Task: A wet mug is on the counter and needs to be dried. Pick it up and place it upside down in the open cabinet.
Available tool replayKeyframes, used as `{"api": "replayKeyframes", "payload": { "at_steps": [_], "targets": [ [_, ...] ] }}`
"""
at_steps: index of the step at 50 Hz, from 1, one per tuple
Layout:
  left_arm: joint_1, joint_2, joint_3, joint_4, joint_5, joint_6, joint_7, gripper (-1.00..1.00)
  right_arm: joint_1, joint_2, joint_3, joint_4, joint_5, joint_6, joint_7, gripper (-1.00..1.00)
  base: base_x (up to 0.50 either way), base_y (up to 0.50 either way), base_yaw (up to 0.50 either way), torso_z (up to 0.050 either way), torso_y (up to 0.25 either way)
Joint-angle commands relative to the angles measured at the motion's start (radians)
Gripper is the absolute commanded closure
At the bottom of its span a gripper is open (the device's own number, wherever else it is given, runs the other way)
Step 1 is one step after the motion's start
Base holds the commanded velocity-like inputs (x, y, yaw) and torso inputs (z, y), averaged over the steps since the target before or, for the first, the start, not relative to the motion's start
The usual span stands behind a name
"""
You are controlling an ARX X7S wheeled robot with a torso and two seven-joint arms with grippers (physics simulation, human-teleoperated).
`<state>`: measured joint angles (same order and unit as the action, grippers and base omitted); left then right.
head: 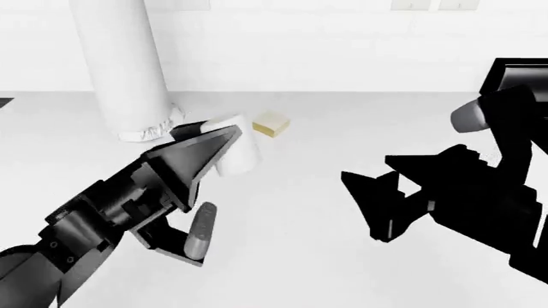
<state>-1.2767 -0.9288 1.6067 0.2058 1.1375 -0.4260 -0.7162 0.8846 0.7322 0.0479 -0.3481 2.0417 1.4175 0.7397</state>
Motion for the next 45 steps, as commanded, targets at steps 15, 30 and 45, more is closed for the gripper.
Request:
{"api": "replayKeyframes", "payload": {
  "at_steps": [15,30,45],
  "targets": [
    [-0.055,0.024,0.043,-0.116,0.155,0.072,-0.102,1.00,0.127,0.050,-0.186,0.184,0.164,0.083,-0.159,-1.00,0.00,0.00,0.00,0.000,0.000],
    [-0.043,0.042,0.041,-0.131,0.160,0.067,-0.124,1.00,0.150,0.027,-0.220,0.180,0.180,0.079,-0.225,-1.00,0.00,0.00,0.00,0.000,0.000],
    [-0.031,0.062,0.046,-0.129,0.168,0.073,-0.146,1.00,0.175,-0.001,-0.267,0.159,0.170,0.063,-0.250,-1.00,0.00,0.00,0.00,0.000,0.000]
  ]
}}
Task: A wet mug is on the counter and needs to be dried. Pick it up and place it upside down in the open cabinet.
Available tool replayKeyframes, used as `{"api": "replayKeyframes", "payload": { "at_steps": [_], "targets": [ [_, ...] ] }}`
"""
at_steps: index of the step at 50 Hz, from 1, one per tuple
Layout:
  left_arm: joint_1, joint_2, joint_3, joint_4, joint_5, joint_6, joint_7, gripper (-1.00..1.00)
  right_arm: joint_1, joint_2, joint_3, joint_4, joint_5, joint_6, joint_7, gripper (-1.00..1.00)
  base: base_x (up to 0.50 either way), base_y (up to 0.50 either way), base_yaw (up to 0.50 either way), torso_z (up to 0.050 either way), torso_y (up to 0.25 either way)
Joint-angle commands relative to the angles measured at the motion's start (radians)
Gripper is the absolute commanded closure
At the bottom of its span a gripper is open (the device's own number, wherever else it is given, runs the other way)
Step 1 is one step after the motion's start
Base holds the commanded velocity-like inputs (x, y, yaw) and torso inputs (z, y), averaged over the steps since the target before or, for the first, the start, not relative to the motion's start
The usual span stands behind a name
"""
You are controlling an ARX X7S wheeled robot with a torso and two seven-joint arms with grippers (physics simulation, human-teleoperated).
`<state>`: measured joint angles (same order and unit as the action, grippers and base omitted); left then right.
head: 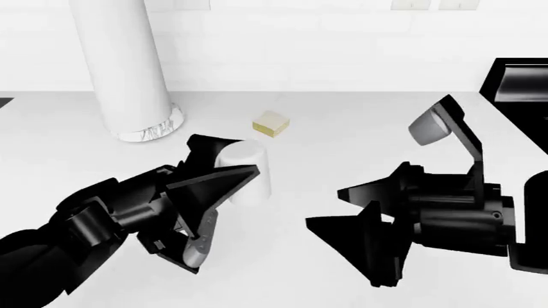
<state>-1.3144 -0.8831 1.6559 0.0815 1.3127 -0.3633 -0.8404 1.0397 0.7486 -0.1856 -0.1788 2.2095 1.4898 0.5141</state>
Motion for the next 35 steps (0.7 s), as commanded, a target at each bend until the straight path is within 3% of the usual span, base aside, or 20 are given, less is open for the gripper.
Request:
{"api": "replayKeyframes", "payload": {
  "at_steps": [1,35],
  "targets": [
    [0.008,0.018,-0.003,-0.006,-0.007,0.011,-0.023,1.00,0.021,-0.019,-0.037,-0.012,0.002,-0.011,-0.025,-1.00,0.00,0.00,0.00,0.000,0.000],
    [0.059,0.076,0.002,-0.053,-0.002,-0.001,-0.080,1.00,0.047,-0.076,-0.100,-0.040,-0.017,-0.052,-0.070,-1.00,0.00,0.00,0.00,0.000,0.000]
  ]
}}
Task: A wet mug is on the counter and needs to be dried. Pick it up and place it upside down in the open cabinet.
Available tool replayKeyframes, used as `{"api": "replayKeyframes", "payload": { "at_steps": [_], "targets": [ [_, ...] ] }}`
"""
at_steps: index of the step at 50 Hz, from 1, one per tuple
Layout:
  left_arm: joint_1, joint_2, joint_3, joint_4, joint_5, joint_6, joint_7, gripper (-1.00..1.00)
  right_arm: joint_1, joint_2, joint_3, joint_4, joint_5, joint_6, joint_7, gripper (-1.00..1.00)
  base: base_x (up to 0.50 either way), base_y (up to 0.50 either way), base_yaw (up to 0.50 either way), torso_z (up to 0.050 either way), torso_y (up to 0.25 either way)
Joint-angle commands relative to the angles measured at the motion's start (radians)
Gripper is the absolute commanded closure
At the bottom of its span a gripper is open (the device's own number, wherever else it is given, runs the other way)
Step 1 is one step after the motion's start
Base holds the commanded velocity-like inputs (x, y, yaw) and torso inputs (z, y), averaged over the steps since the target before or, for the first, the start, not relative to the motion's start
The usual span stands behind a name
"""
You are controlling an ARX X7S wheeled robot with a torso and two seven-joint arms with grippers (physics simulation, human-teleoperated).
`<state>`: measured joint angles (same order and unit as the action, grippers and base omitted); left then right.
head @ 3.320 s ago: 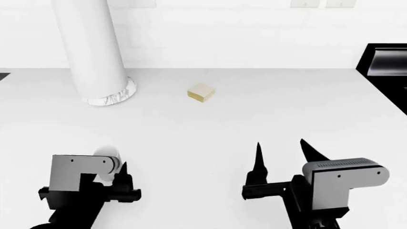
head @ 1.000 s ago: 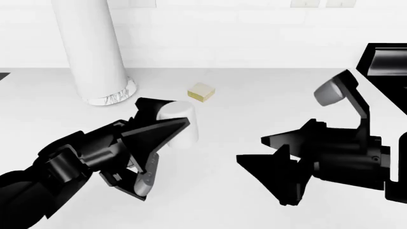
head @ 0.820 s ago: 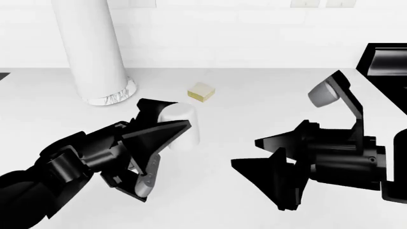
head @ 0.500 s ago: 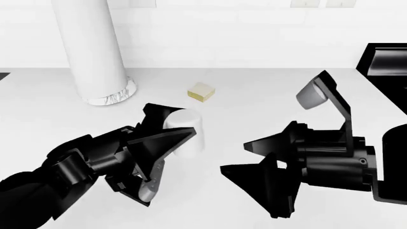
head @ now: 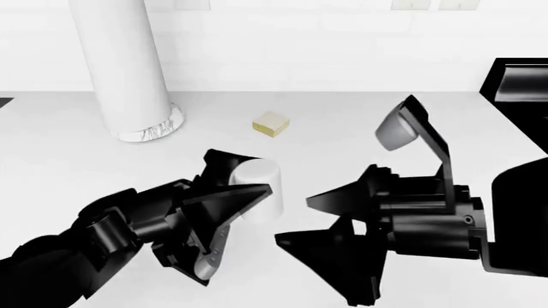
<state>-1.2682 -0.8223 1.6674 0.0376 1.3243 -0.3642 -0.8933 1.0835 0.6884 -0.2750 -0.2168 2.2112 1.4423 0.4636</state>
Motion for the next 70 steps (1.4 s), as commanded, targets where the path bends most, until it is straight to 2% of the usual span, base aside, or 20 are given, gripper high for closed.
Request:
{"api": "replayKeyframes", "payload": {
  "at_steps": [1,70],
  "targets": [
    [0.015,0.016,-0.011,-0.009,-0.015,-0.002,-0.029,1.00,0.002,-0.017,-0.011,-0.003,-0.021,-0.005,-0.022,-1.00,0.00,0.00,0.00,0.000,0.000],
    [0.082,0.090,-0.035,-0.010,-0.041,-0.023,-0.100,1.00,-0.014,-0.022,-0.029,-0.024,-0.129,-0.036,-0.132,-1.00,0.00,0.00,0.00,0.000,0.000]
  ]
}}
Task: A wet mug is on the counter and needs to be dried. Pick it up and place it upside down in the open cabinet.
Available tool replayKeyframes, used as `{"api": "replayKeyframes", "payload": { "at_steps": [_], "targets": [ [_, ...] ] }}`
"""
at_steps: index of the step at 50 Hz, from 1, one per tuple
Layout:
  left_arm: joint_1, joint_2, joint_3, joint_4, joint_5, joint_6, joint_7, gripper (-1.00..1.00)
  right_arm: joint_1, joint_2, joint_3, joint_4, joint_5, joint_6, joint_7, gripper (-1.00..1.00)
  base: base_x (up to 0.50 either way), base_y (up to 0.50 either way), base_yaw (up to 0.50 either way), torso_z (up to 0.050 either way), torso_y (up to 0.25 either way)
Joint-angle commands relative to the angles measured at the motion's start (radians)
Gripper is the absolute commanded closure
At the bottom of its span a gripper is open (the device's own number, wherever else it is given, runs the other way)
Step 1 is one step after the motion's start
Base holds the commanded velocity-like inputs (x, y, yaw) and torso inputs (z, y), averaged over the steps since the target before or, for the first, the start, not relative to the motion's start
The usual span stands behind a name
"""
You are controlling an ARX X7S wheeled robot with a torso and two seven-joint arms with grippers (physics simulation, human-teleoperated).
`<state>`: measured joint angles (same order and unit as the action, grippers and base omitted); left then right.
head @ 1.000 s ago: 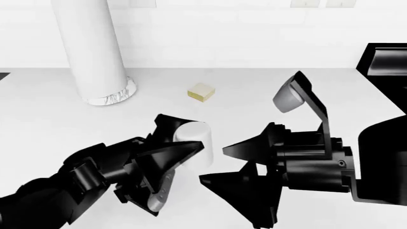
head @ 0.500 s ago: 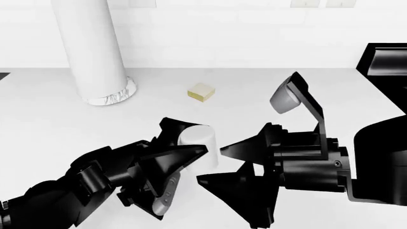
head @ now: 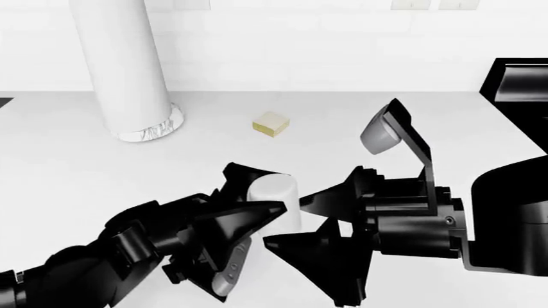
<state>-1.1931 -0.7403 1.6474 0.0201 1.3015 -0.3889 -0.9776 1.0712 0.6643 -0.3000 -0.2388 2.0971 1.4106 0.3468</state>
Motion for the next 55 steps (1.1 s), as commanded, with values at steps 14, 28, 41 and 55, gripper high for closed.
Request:
{"api": "replayKeyframes", "payload": {
  "at_steps": [14,28,41,55],
  "targets": [
    [0.008,0.014,-0.034,0.024,-0.028,-0.010,-0.031,1.00,-0.005,0.006,-0.013,-0.006,-0.029,-0.011,-0.032,-1.00,0.00,0.00,0.00,0.000,0.000],
    [0.021,0.024,-0.031,0.013,-0.024,-0.010,-0.036,1.00,-0.004,0.012,-0.020,-0.012,-0.038,-0.021,-0.044,-1.00,0.00,0.00,0.00,0.000,0.000],
    [0.031,0.030,-0.027,0.004,-0.022,-0.006,-0.041,1.00,-0.007,0.016,-0.023,-0.024,-0.057,-0.027,-0.055,-1.00,0.00,0.00,0.00,0.000,0.000],
    [0.035,0.031,-0.024,0.000,-0.018,0.000,-0.041,1.00,-0.009,0.024,-0.031,-0.035,-0.061,-0.040,-0.058,1.00,0.00,0.00,0.00,0.000,0.000]
  ]
}}
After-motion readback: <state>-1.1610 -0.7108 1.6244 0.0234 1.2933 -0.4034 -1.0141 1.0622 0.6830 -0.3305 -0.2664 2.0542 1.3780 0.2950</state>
